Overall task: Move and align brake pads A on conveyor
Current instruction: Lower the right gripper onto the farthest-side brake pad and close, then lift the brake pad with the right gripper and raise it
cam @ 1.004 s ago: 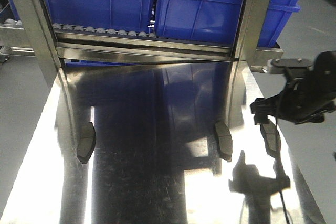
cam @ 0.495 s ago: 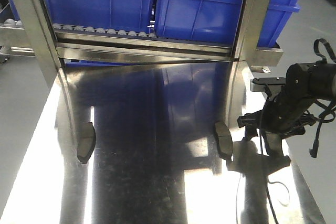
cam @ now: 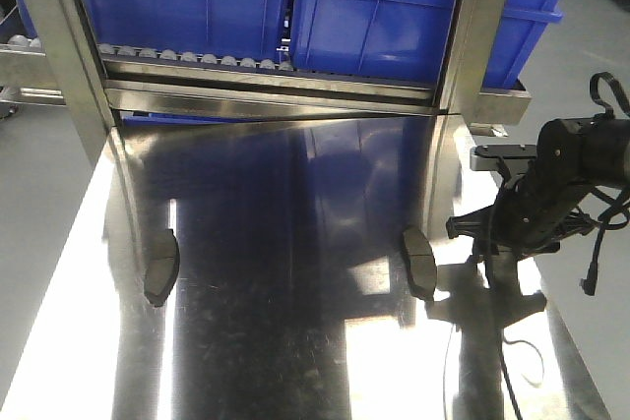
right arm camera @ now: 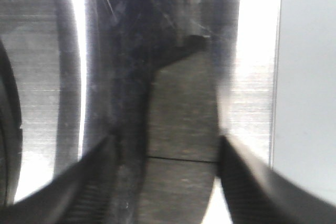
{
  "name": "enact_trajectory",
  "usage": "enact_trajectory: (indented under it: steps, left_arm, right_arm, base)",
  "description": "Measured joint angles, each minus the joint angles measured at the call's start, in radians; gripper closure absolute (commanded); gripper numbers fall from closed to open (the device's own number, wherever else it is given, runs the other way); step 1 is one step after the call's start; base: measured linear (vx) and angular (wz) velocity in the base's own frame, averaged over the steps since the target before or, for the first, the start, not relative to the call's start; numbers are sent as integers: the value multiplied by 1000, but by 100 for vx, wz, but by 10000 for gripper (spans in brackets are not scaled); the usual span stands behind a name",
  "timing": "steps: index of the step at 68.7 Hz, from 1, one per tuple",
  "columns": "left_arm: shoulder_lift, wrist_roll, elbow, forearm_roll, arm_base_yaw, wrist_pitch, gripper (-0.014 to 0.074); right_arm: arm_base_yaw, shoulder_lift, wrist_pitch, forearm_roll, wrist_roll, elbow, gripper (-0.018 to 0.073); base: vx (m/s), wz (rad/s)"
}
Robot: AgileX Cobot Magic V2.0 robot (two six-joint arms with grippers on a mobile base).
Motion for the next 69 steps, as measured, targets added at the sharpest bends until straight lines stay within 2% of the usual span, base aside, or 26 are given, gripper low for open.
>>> enact_trajectory:
  steps: [12, 25, 45, 69]
  left_arm:
    - [0, 0, 0, 0, 0, 0, 540]
    - [0, 0, 0, 0, 0, 0, 540]
    - [0, 0, 0, 0, 0, 0, 540]
    - [0, 0, 0, 0, 0, 0, 540]
  right_arm:
    - [0, 0, 0, 0, 1, 0, 431]
    - [0, -20, 3, 0, 1, 0, 511]
    - [0, -157, -23, 0, -3, 32, 523]
    - [0, -571, -207, -11, -8, 336, 523]
  base:
    - [0, 0]
    - [0, 0]
    - [0, 0]
    - [0, 0]
